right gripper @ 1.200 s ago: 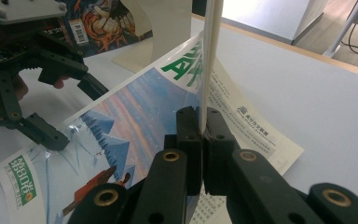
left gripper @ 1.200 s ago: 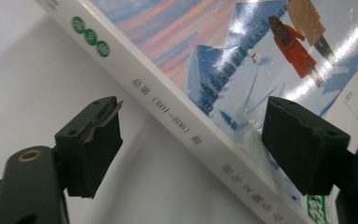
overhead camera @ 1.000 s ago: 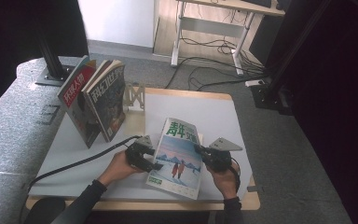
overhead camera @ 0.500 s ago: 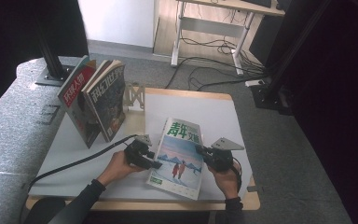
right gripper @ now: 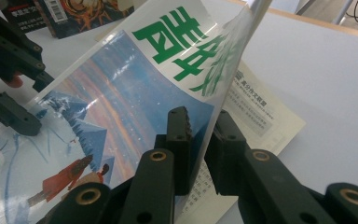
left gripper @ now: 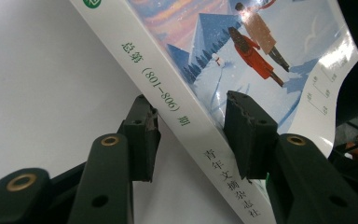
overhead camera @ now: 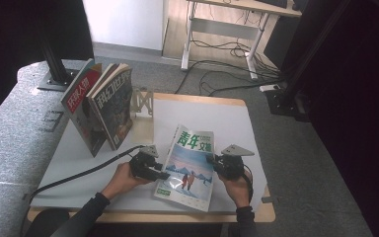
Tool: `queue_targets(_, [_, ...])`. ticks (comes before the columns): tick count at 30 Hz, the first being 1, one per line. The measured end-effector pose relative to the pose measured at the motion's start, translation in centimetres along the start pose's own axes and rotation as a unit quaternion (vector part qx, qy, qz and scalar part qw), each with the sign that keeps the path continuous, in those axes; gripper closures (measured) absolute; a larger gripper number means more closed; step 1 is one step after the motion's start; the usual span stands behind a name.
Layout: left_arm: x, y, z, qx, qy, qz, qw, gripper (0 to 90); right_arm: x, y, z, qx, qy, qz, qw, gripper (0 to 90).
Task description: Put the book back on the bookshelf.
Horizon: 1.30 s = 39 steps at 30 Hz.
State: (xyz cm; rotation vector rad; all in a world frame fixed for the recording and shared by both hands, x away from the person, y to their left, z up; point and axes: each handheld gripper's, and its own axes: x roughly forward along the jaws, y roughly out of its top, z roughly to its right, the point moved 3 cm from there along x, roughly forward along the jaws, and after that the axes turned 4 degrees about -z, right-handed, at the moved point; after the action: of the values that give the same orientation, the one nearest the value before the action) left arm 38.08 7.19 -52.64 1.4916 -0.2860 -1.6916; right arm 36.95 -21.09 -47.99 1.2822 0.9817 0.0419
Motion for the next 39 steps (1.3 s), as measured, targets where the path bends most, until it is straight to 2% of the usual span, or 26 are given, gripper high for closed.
queue_targets(5, [-0.1,-0.2,0.1,-0.004,0.0,0.004,1.0,57.0,0.6,-0.2,0.4,0.008,0.0,-0.007,0.9999,75.9])
queue_targets(11, [-0.3,-0.4,0.4,0.008,0.006,0.005,0.9999,57.2,1.5,-0.5,1.0,0.025,0.001,-0.016,0.9996,73.3])
queue_targets(14, [-0.3,-0.4,0.5,0.012,0.007,0.008,0.9999,57.2,1.8,-0.5,1.1,0.033,0.002,-0.014,0.9994,77.9])
queue_targets(21, [-0.8,0.1,0.0,0.016,0.004,0.021,0.9996,58.2,1.3,0.3,0.8,0.007,-0.009,0.001,0.9999,81.2])
queue_targets(24, [-1.5,0.8,-0.7,0.019,0.022,0.041,0.9987,59.8,1.0,1.2,0.8,-0.002,-0.021,0.016,0.9996,81.6])
queue_targets(26, [-2.1,1.4,-1.2,0.021,0.037,0.064,0.997,61.3,0.8,2.3,0.9,-0.007,-0.03,0.03,0.9991,81.8])
queue_targets(28, [-2.6,1.6,-1.5,0.026,0.052,0.076,0.9954,62.4,0.4,3.6,0.9,-0.01,-0.033,0.043,0.9985,81.8])
queue_targets(31, [-2.9,1.4,-1.5,0.03,0.056,0.079,0.9948,62.4,0.0,4.8,0.3,-0.031,-0.033,0.047,0.9979,81.2])
queue_targets(32, [-2.9,1.2,-1.4,0.033,0.059,0.079,0.9946,62.4,0.0,4.8,0.3,-0.031,-0.033,0.047,0.9979,81.2])
queue_targets(33, [-2.9,0.5,-1.2,0.034,0.063,0.085,0.9939,62.7,-0.1,4.9,-0.2,-0.042,-0.031,0.044,0.9977,80.8])
queue_targets(39, [-3.4,-1.0,-0.7,0.041,0.063,0.094,0.9927,63.7,-0.2,4.1,-1.1,-0.043,-0.013,0.052,0.9976,80.7])
